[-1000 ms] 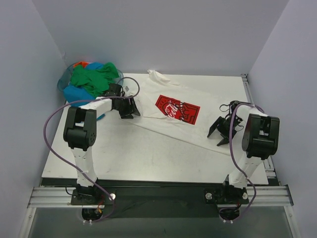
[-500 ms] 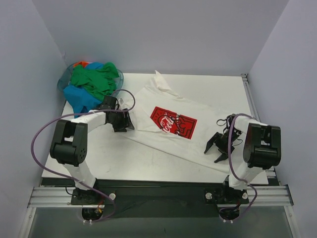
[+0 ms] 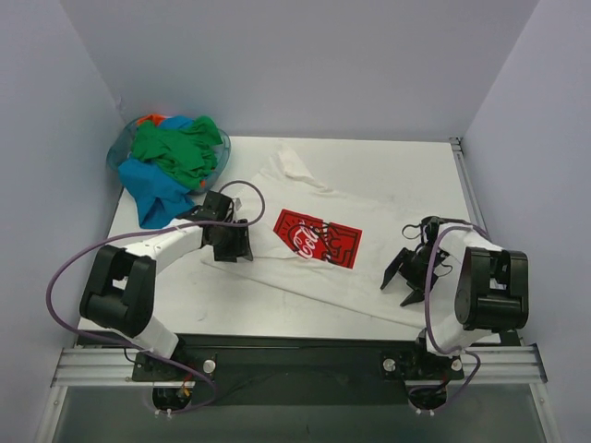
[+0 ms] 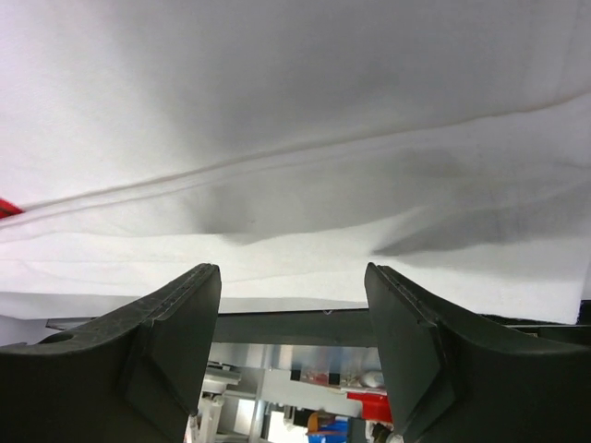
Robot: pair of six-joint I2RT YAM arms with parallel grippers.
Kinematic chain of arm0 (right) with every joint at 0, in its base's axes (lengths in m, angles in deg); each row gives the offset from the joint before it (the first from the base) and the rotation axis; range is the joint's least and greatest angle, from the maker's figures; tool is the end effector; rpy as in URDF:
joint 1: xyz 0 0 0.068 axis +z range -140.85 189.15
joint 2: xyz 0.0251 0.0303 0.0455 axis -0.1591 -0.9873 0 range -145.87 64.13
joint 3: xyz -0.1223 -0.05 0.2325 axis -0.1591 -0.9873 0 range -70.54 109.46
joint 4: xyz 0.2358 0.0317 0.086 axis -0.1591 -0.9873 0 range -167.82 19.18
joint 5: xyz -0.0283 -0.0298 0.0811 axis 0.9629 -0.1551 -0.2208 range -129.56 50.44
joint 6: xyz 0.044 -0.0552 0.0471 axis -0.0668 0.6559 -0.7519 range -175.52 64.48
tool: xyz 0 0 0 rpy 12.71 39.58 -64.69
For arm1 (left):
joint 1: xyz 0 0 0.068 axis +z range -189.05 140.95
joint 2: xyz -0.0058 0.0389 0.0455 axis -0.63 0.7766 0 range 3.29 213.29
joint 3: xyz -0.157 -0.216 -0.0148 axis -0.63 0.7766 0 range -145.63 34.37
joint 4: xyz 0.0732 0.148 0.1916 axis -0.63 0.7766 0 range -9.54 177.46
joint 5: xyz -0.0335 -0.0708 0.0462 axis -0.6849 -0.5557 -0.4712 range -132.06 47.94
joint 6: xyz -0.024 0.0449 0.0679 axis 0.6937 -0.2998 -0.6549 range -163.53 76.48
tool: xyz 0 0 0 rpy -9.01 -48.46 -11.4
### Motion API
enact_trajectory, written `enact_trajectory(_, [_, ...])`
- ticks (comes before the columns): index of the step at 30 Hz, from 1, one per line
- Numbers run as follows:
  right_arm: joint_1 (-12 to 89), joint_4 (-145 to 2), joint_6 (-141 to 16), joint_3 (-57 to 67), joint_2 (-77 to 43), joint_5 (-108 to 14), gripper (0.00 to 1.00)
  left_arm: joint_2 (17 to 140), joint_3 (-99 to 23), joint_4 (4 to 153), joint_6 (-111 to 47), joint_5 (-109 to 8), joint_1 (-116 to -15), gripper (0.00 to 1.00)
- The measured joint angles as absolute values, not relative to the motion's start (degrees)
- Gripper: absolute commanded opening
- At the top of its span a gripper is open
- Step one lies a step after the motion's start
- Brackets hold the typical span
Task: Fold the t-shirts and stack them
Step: Fold the flattened tshirt in 1/3 of the way
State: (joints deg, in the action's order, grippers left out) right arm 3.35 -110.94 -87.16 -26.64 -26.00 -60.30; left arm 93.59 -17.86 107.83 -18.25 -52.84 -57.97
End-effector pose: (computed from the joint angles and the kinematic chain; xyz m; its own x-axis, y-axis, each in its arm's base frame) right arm 0.2377 0.0023 0.0997 -0.8075 0.5751 0.1310 0.5821 0.7411 0.3344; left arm 0.2843 -0.1122 0.1397 -0.9455 -0.1192 -0.3030 -0.0127 0.9434 -0.3314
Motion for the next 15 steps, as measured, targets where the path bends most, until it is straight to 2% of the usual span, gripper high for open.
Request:
enact_trajectory(5, [4.2, -110.9, -87.2, -24.8, -23.8, -60.2, 0.65, 93.6, -20.6, 107.6, -18.1, -52.0, -62.1, 0.55])
enact_trajectory(15, [5.9, -110.9, -87.5, -24.1, -22.2, -60.2, 0.65, 97.2, -22.5, 106.9, -18.3, -49.1, -63.1, 0.46])
